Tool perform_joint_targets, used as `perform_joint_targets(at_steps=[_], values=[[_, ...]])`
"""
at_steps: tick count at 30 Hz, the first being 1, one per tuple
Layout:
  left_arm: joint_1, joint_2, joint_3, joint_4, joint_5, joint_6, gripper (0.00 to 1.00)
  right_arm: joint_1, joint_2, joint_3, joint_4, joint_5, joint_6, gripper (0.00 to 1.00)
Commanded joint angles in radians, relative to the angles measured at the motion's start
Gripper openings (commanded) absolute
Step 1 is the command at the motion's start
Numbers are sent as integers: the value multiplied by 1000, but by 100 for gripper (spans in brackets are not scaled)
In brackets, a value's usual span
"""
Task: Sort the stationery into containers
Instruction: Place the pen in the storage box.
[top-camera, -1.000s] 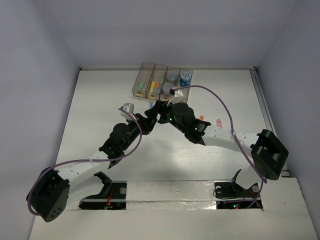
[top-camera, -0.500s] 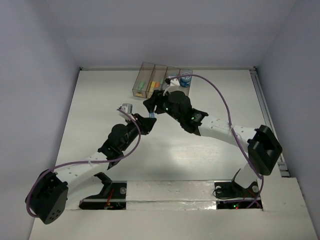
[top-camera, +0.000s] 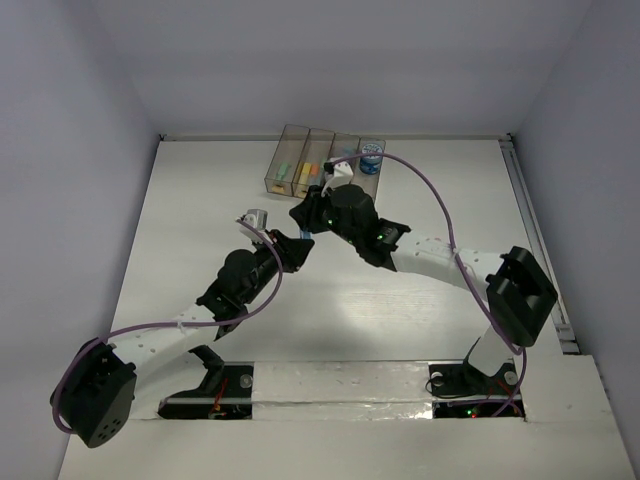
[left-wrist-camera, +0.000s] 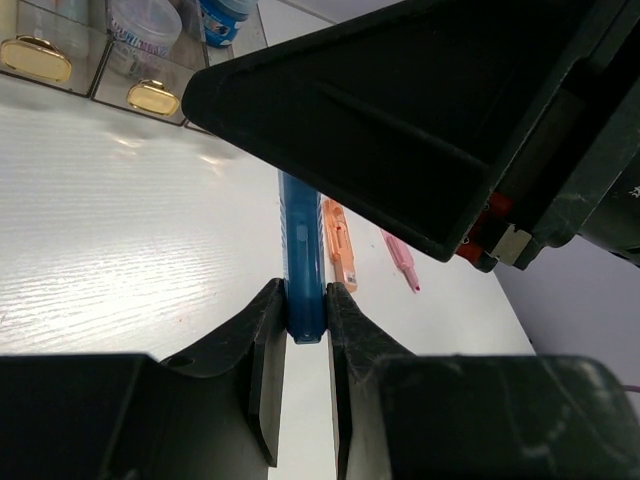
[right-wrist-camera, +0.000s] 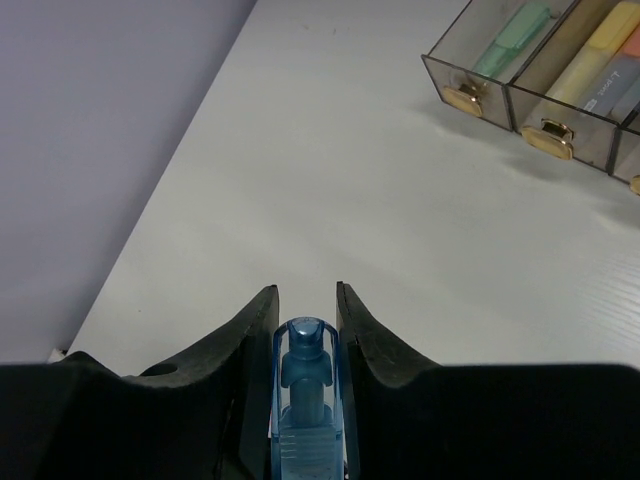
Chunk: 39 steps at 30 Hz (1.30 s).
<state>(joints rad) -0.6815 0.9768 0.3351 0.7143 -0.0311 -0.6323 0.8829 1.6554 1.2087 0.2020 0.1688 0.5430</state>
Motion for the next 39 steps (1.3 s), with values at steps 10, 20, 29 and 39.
perform_joint_targets(at_steps=[10, 20, 29, 39], values=[[-4, -30, 114, 62, -58, 35, 0, -2, -45, -144, 97, -31, 15, 0], [-4, -13, 271, 34, -128, 83, 0, 45, -69, -250, 143, -32, 52, 0], [17, -46, 338, -21, -190, 157, 0, 77, -88, -342, 162, -18, 97, 0], [48, -61, 332, -29, -121, 123, 0, 77, -86, -324, 152, -3, 112, 0]])
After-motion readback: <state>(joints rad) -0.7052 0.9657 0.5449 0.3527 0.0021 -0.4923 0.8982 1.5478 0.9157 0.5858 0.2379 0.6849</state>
